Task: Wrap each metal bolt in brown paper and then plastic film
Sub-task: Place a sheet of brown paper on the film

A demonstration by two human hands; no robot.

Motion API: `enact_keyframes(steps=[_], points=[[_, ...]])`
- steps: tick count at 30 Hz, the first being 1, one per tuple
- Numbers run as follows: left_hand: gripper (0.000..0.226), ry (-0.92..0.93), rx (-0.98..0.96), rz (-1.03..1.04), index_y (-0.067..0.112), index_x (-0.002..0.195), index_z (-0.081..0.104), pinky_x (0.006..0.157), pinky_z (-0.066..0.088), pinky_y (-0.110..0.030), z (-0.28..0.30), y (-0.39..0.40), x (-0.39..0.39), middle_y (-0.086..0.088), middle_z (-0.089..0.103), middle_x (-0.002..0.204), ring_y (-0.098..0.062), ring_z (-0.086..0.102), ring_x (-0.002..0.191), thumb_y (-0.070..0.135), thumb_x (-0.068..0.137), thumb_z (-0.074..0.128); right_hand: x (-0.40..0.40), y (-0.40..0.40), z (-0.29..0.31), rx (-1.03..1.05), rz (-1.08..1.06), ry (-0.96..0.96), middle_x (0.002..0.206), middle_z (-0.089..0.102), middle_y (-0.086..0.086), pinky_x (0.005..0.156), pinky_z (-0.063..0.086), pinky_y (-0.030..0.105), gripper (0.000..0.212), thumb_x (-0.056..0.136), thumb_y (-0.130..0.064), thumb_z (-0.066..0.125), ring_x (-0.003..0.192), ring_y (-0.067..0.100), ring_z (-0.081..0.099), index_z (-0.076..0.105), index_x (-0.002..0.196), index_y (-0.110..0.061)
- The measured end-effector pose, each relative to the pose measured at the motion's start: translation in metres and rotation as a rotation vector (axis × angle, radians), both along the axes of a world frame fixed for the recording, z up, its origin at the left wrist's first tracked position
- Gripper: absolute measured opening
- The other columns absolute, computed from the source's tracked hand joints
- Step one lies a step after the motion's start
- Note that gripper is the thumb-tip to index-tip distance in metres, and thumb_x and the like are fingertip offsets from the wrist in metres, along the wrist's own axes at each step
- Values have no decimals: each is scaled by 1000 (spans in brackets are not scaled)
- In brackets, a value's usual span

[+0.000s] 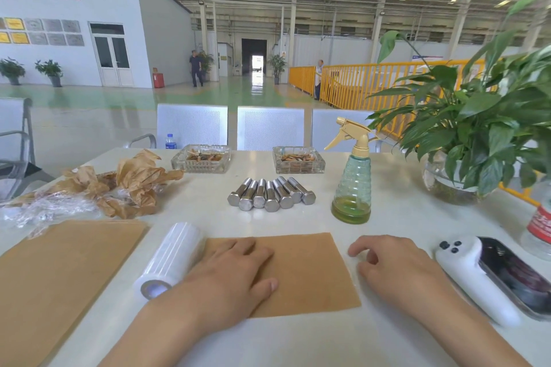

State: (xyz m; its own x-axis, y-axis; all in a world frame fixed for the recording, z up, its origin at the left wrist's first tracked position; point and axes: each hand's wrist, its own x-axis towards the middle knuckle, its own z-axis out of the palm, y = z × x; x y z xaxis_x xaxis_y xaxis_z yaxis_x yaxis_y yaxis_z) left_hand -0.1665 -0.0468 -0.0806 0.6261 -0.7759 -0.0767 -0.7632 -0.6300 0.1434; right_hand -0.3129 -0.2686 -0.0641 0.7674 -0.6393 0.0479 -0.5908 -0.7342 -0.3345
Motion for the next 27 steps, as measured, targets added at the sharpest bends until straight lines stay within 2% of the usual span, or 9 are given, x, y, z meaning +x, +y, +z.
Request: enact_keyframes(steps=[5, 8, 10, 12, 15, 23, 25, 27], points=[[59, 16, -105, -14, 38, 151, 29, 124, 16, -34, 0, -4, -3, 6, 17, 165, -17, 14, 153, 61, 98, 41, -1, 0, -10, -104, 5, -12, 103, 57, -20, 72, 40, 28, 37, 89, -31, 47, 99, 15, 60, 60, 115, -52], [65, 49, -132, -13, 46, 155, 17, 127, 8, -40, -4, -11, -10, 12, 0, 170, -16, -4, 157, 69, 96, 36, 1, 3, -13, -144, 29, -81, 108, 55, -21, 73, 39, 29, 38, 92, -31, 44, 103, 13, 59, 54, 121, -53], [66, 38, -100, 4, 48, 156, 12, 127, 4, -42, -8, -15, -12, 10, -4, 171, -18, -11, 157, 70, 97, 32, 2, 4, -16, -149, 91, -138, 108, 53, -22, 76, 42, 29, 35, 94, -35, 44, 106, 7, 55, 53, 121, -54], [66, 34, -71, 25, 47, 157, 11, 126, 3, -42, -11, -15, -12, 8, -2, 171, -21, -8, 157, 70, 98, 28, 2, 6, -20, -149, 148, -136, 110, 53, -24, 78, 43, 28, 31, 95, -39, 44, 110, 3, 50, 56, 119, -54], [66, 32, -60, 42, 46, 157, 13, 126, 3, -40, -12, -13, -12, 8, 2, 171, -21, -4, 157, 70, 98, 28, 0, 6, -29, -207, 167, -126, 114, 52, -29, 74, 37, 23, 31, 95, -40, 46, 110, 1, 44, 59, 118, -55], [65, 56, -38, 60, 45, 156, 16, 126, 4, -42, -6, -14, -16, 7, 5, 169, -24, -2, 157, 67, 98, 33, 0, 0, -37, -227, 183, -182, 110, 51, -29, 74, 36, 23, 26, 95, -41, 47, 105, 0, 43, 58, 115, -53], [66, 91, -44, 54, 44, 153, 22, 126, 7, -42, 0, -15, -15, 8, 7, 169, -23, -2, 157, 69, 94, 38, 0, -3, -39, -203, 191, -218, 105, 52, -30, 75, 37, 23, 23, 95, -41, 48, 101, -2, 43, 60, 110, -53], [65, 87, -108, 64, 41, 147, 35, 123, 17, -40, 8, -20, -12, 7, 15, 166, -20, 8, 155, 71, 90, 44, 0, -5, -40, -150, 184, -307, 96, 54, -29, 76, 43, 24, 20, 95, -38, 50, 96, -2, 48, 59, 106, -51]])
